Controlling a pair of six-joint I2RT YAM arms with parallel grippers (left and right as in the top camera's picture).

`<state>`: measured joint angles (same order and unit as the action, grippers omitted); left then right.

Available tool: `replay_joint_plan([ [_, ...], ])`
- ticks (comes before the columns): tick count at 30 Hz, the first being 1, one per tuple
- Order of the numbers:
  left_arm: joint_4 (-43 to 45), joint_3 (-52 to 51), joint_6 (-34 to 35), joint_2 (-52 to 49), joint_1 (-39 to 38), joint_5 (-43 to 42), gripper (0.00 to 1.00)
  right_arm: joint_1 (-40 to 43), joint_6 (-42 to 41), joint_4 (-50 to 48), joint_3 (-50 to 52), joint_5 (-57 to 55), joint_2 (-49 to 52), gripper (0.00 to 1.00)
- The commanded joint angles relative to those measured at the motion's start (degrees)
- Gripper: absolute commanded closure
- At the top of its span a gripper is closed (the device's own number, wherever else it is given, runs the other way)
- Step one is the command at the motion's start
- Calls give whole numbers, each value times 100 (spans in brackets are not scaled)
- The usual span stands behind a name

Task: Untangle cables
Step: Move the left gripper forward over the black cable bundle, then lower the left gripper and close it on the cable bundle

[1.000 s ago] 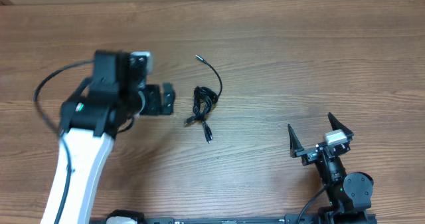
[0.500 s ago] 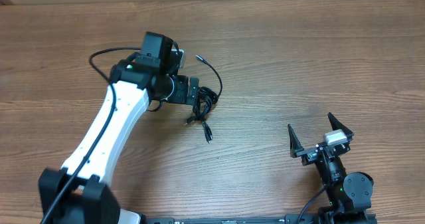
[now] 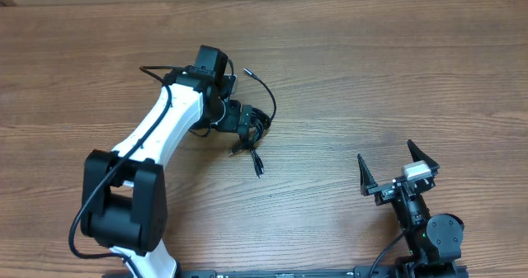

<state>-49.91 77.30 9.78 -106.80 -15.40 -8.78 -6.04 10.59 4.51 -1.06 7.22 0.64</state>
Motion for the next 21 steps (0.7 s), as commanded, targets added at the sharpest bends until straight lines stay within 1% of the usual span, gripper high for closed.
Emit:
replay_joint_plan([
  [1,186,127,1001,-186,0,-31,0,-37,33,-28,59,-4,-48,0],
  [3,326,127,1252,-184,0,-181,0,-37,33,-28,59,-4,-48,0],
  [6,348,125,1235,-184,0,-94,0,-37,33,-28,59,-4,-48,0],
  [8,343,120,1056,-186,-2,11,0,-37,33,-28,59,-4,-48,0],
  [10,341,118,688,-186,0,46,0,-37,33,-28,59,-4,-48,0],
  [12,326,118,520,-186,0,55,1,-37,33,-28,59,-4,-48,0],
  [13,321,118,529,-186,0,61,0,-37,33,-28,59,-4,-48,0],
  [14,319,118,715,-186,2,0,0,-37,33,-28,59,-4,-48,0],
  [16,321,118,942,-184,11,-308,1,-37,33,-28,59,-4,-48,0],
  [19,348,122,992,-184,76,-1073,1,-37,33,-28,59,-4,-48,0],
  [20,385,122,1198,-184,149,-1298,0,-37,35,-28,59,-4,-48,0],
  [21,420,122,1340,-184,195,-1311,2,-37,35,-28,59,-4,-48,0],
])
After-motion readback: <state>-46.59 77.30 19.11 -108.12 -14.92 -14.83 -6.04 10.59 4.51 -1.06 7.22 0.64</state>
